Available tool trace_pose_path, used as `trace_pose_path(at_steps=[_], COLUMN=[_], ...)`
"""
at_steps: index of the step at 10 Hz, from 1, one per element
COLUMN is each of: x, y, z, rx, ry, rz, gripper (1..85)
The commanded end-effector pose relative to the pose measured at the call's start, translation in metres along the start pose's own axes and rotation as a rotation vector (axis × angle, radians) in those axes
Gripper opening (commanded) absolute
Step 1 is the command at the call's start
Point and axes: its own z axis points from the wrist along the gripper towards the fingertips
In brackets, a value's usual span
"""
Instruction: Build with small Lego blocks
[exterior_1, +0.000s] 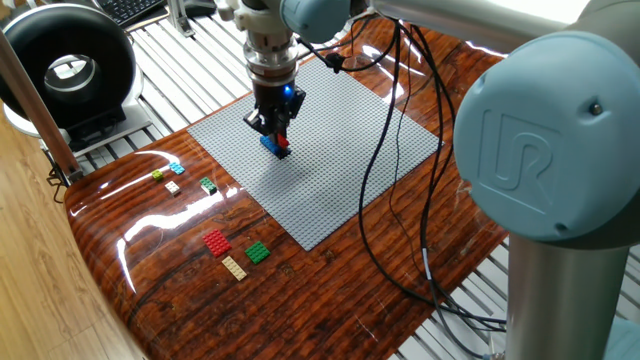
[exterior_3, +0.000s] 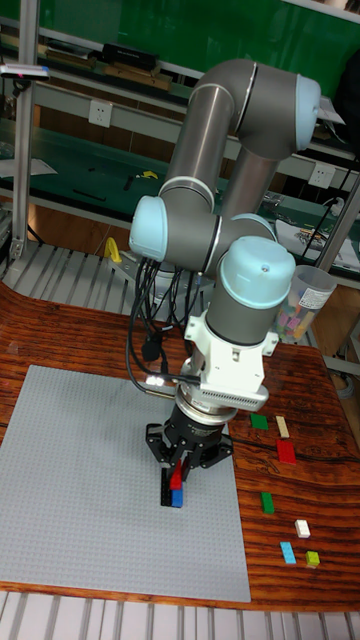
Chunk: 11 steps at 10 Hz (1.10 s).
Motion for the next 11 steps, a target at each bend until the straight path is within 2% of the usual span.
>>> trace_pose_path(at_steps=[1, 5, 8, 9, 11], x=[-0.0037, -0.0084, -0.0082, -0.0061, -0.0131], y=[0.0040, 0.0073, 0.0091, 0.0064, 0.0056], z=[-0.0018, 0.0000, -0.0034, -0.0062, -0.0080], rx=[-0.012, -0.018, -0.007, -0.013, -0.020], ry=[-0.008, -0.007, 0.010, 0.000, -0.037], rz=[0.001, -0.010, -0.003, -0.011, -0.040], gripper=[1.0, 1.0, 1.0, 1.0, 1.0])
